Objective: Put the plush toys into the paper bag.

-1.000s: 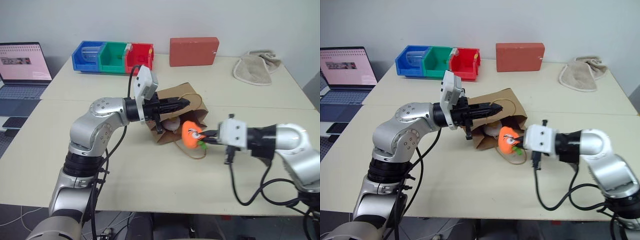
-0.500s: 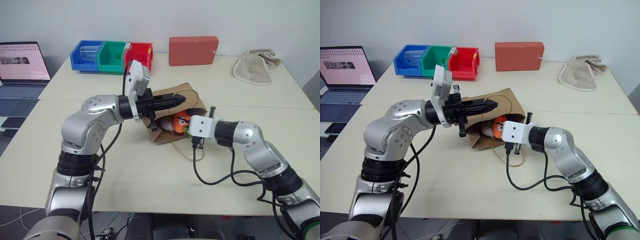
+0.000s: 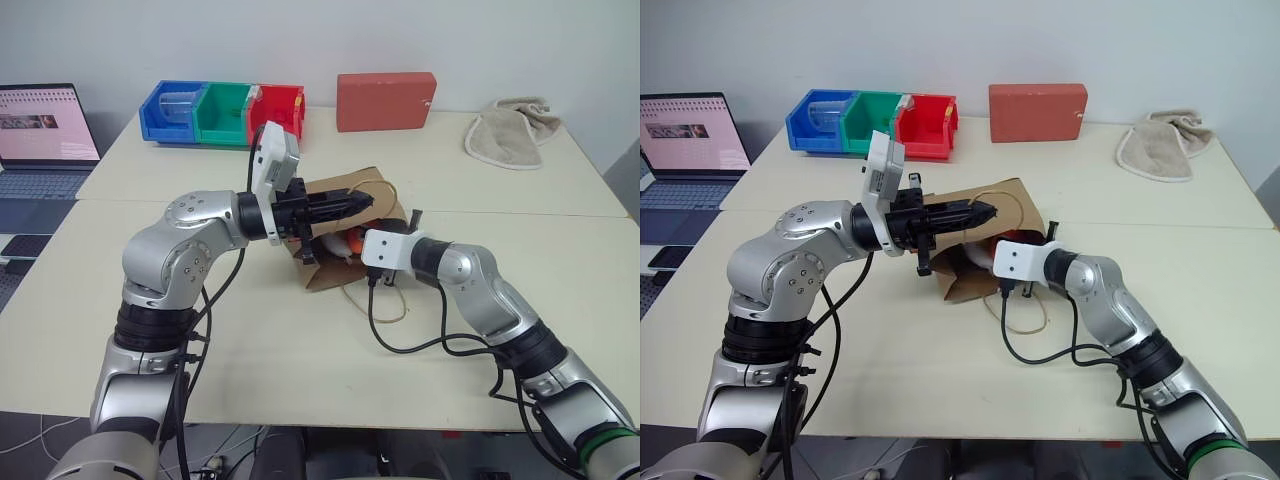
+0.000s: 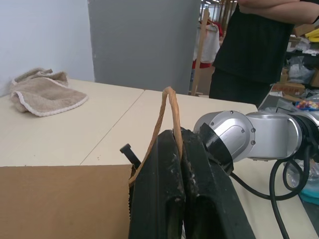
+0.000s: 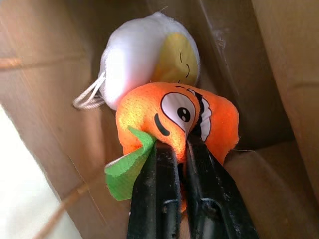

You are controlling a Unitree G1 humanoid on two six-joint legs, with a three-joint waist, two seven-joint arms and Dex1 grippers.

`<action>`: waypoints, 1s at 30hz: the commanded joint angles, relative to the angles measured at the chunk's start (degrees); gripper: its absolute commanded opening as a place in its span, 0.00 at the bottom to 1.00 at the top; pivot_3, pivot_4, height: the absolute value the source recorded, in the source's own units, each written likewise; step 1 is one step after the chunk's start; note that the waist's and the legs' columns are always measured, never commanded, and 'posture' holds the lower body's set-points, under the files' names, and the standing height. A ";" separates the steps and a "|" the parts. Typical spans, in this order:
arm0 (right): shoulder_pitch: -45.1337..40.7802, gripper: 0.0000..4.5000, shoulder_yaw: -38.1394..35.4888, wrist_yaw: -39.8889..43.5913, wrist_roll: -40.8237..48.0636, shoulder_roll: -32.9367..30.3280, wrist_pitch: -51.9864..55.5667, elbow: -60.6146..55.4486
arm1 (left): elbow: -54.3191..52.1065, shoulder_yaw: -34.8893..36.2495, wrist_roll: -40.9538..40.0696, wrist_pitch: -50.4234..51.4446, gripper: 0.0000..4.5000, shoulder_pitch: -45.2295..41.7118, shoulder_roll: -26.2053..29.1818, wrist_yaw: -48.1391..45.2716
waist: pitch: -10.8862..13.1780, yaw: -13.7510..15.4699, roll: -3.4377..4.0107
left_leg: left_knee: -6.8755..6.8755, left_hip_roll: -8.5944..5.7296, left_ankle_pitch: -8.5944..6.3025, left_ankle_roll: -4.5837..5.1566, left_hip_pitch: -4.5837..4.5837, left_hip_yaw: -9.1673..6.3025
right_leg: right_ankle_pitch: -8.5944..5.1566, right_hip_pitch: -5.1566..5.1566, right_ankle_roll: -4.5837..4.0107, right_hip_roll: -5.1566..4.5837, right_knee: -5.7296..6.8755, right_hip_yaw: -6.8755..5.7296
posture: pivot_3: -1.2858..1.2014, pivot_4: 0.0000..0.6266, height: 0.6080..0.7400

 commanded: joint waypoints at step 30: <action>16.18 0.99 -20.51 20.87 30.32 -16.33 7.63 -28.43 | -1.21 0.29 1.65 -2.11 0.00 -0.26 -1.06 0.64 | 0.00 0.13 0.00 | 0.03 0.00 0.00 0.01 0.03 -0.04 | -0.01 0.09 0.00 0.00 -0.02 -0.03 | 0.52 0.24 1.00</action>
